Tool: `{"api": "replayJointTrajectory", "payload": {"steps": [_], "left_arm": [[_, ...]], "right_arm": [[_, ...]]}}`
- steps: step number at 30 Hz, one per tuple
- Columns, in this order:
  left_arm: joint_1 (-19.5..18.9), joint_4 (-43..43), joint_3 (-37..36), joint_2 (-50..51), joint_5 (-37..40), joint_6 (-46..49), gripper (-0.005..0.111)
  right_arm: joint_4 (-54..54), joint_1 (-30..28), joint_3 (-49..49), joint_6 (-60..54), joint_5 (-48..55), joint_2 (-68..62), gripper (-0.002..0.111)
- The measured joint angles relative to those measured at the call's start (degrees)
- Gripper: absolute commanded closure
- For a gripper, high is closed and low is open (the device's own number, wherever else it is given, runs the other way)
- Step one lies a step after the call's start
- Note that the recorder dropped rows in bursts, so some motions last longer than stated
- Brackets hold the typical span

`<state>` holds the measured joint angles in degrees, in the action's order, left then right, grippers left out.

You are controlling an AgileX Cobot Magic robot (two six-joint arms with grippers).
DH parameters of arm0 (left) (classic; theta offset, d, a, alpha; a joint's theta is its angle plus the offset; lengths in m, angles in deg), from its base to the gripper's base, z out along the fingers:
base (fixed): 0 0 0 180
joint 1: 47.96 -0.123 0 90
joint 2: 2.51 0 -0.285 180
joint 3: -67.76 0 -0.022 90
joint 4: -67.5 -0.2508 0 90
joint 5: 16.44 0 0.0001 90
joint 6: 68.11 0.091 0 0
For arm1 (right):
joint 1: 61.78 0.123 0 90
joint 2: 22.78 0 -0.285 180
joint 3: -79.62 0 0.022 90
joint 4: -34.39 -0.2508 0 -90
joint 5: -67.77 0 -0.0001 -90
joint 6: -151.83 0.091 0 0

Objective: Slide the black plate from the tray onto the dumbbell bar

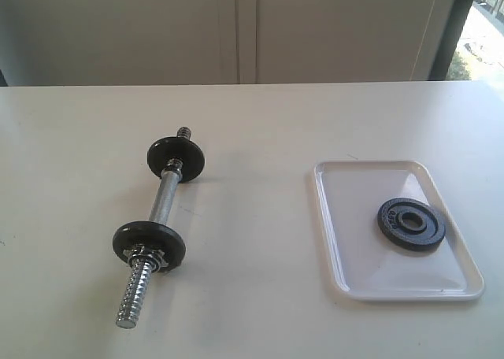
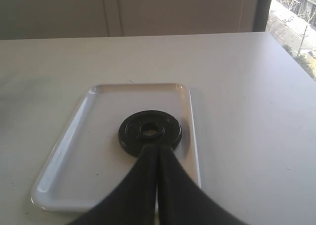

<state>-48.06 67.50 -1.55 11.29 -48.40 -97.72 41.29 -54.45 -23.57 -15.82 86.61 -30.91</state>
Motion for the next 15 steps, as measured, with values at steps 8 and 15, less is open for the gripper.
{"api": "replayJointTrajectory", "payload": {"steps": [8, 15], "left_arm": [[0.0, -4.5, 16.8, 21.9, 14.7, -0.1, 0.107], [0.0, -6.2, 19.2, 29.1, 11.9, -2.9, 0.107]], "right_arm": [[0.0, 0.0, 0.0, 0.0, 0.0, 0.0, 0.108], [0.0, 0.0, 0.0, 0.0, 0.0, 0.0, 0.108]]}}
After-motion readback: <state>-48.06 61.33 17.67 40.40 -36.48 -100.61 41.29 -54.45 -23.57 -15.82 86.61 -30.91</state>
